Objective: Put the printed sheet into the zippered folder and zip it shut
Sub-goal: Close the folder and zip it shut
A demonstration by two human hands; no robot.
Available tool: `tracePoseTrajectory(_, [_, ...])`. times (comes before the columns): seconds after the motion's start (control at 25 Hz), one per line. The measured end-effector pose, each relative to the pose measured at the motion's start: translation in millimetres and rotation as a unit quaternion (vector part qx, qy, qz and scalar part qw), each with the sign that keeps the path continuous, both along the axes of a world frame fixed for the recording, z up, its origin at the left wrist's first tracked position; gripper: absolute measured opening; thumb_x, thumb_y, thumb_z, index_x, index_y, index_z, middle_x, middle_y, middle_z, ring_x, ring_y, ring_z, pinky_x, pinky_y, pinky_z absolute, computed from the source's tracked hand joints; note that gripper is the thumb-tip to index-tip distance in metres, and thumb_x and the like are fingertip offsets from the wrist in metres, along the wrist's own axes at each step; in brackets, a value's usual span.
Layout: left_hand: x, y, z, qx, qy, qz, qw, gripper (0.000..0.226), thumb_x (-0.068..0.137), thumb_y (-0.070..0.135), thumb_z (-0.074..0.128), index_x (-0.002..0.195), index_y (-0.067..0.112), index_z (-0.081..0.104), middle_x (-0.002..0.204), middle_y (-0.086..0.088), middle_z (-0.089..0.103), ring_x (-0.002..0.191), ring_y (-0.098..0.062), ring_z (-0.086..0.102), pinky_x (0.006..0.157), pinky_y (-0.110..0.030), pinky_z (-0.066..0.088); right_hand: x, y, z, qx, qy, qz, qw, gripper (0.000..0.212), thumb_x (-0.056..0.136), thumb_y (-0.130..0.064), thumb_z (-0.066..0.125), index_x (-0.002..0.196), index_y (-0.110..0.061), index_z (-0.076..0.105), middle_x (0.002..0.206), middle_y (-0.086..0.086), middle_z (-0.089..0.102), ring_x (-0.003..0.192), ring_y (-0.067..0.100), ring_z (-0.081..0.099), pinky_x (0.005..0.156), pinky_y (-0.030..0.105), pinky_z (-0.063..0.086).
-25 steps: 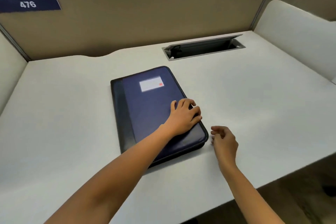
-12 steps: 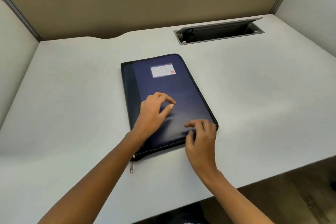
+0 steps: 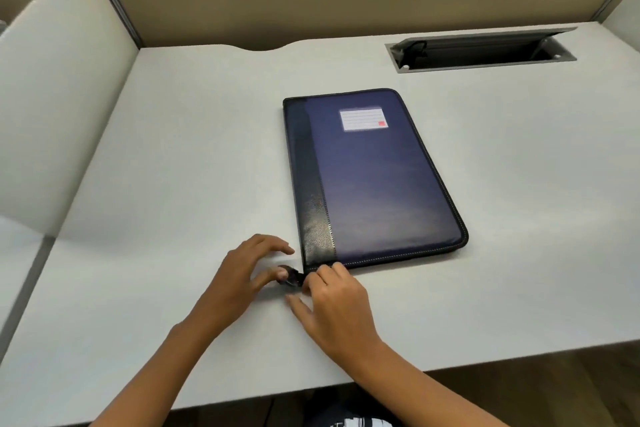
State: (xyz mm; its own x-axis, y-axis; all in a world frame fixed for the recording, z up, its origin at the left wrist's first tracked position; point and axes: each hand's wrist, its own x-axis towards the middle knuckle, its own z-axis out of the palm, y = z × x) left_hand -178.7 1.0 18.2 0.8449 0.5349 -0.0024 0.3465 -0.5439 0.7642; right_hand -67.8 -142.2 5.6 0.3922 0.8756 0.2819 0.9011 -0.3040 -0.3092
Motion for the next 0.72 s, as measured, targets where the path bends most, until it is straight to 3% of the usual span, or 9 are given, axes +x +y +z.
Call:
tracePoseTrajectory(0.16, [-9, 0, -2, -0.007, -0.004, -0.068, 0.998, 0.029, 0.076, 0.018, 0.073, 0.102, 0.026, 0.066, 0.106, 0.016, 0.064, 0.103, -0.005, 0.059, 0.089, -0.021, 0.044, -14, 7, 6, -0.029, 0.006, -0.058, 0.998, 0.040, 0.072, -0.057, 0.067, 0.067, -0.018, 0.060, 0.066, -0.003, 0.059, 0.063, 0.018, 0.057, 0.045, 0.025, 0.045])
tracePoseTrajectory(0.32, [-9, 0, -7, 0.041, -0.006, -0.037, 0.998, 0.021, 0.081, 0.004, 0.069, 0.096, 0.019, 0.070, 0.095, 0.010, 0.068, 0.093, -0.009, 0.060, 0.082, -0.032, 0.048, -18, 15, 11, -0.047, 0.039, -0.114, 0.992, 0.037, 0.059, -0.046, 0.081, 0.060, -0.017, 0.059, 0.060, -0.002, 0.059, 0.057, 0.019, 0.059, 0.042, 0.024, 0.044])
tracePoseTrajectory(0.56, [-3, -2, -8, 0.005, -0.024, 0.014, 1.000, 0.014, 0.089, 0.006, 0.061, 0.085, 0.017, 0.069, 0.078, 0.008, 0.071, 0.074, -0.008, 0.063, 0.071, -0.029, 0.048, -17, 20, 10, -0.035, 0.056, -0.138, 0.988, 0.044, 0.061, -0.053, 0.079, 0.055, -0.014, 0.059, 0.054, 0.001, 0.060, 0.054, 0.020, 0.060, 0.046, 0.023, 0.045])
tracePoseTrajectory(0.72, [-1, 1, -9, -0.028, -0.033, 0.019, 0.999, 0.016, 0.088, 0.005, 0.061, 0.082, 0.018, 0.069, 0.075, 0.010, 0.072, 0.072, -0.004, 0.065, 0.067, -0.018, 0.047, -19, 19, 5, -0.024, 0.100, -0.138, 0.985, 0.032, 0.069, -0.037, 0.076, 0.060, -0.012, 0.059, 0.061, 0.004, 0.061, 0.058, 0.024, 0.061, 0.049, 0.027, 0.047])
